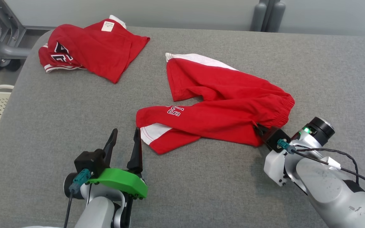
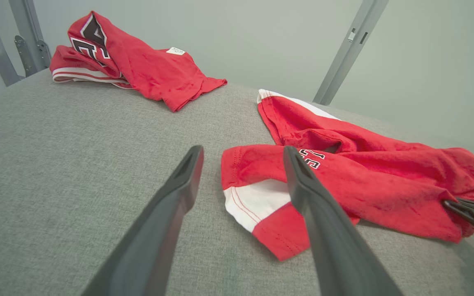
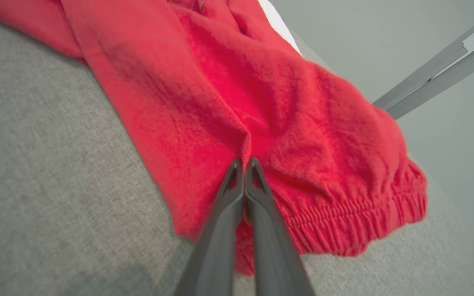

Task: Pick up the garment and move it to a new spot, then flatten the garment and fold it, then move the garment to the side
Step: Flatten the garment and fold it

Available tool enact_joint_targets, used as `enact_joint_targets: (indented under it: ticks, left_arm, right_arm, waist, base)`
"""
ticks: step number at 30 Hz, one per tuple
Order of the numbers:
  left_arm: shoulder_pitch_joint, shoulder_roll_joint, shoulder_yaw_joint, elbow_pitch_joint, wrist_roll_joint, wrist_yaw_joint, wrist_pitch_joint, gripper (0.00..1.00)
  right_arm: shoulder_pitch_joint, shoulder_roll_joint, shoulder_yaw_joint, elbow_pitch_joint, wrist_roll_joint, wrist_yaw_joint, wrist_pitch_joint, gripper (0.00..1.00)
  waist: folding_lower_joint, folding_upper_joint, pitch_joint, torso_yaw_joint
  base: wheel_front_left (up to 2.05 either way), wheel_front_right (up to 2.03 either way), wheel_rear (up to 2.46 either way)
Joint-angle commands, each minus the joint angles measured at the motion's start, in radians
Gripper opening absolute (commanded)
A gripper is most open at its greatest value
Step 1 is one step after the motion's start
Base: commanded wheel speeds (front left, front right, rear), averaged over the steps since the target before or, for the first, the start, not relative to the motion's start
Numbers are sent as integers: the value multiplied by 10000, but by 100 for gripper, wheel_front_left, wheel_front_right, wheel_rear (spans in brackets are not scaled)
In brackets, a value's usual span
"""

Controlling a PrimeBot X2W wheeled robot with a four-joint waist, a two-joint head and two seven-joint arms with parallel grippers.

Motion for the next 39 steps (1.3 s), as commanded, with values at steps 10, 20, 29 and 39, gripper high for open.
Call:
enact_joint_targets:
  ticks: [10, 20, 29, 39]
  left_arm:
    - [228, 11, -135, -325, -196, 232, -4, 100]
    - [-134, 12, -778, -756, -378, 220, -4, 100]
    - [-539, 13, -1659, -1159, -742, 292, -4, 100]
    - [-883, 13, -2477, -1481, -1040, 487, -4, 100]
  right_arm:
    - [-418, -336, -217, -1480, 912, -3, -28, 0]
    - [-1986, -1070, 442, -1587, 1959, -3, 884, 0]
    - [-3931, -1531, 1823, 115, 3285, -4, 1744, 0]
    - [-5217, -1603, 2385, 2166, 4336, -4, 1665, 83]
  waist:
    - [0, 0, 147, -219]
    - [0, 0, 499, 364]
    - [0, 0, 1157, 1272]
    - [0, 0, 1692, 1777]
  base:
    - [0, 0, 0]
    - [0, 0, 0]
    - [0, 0, 0]
    - [0, 0, 0]
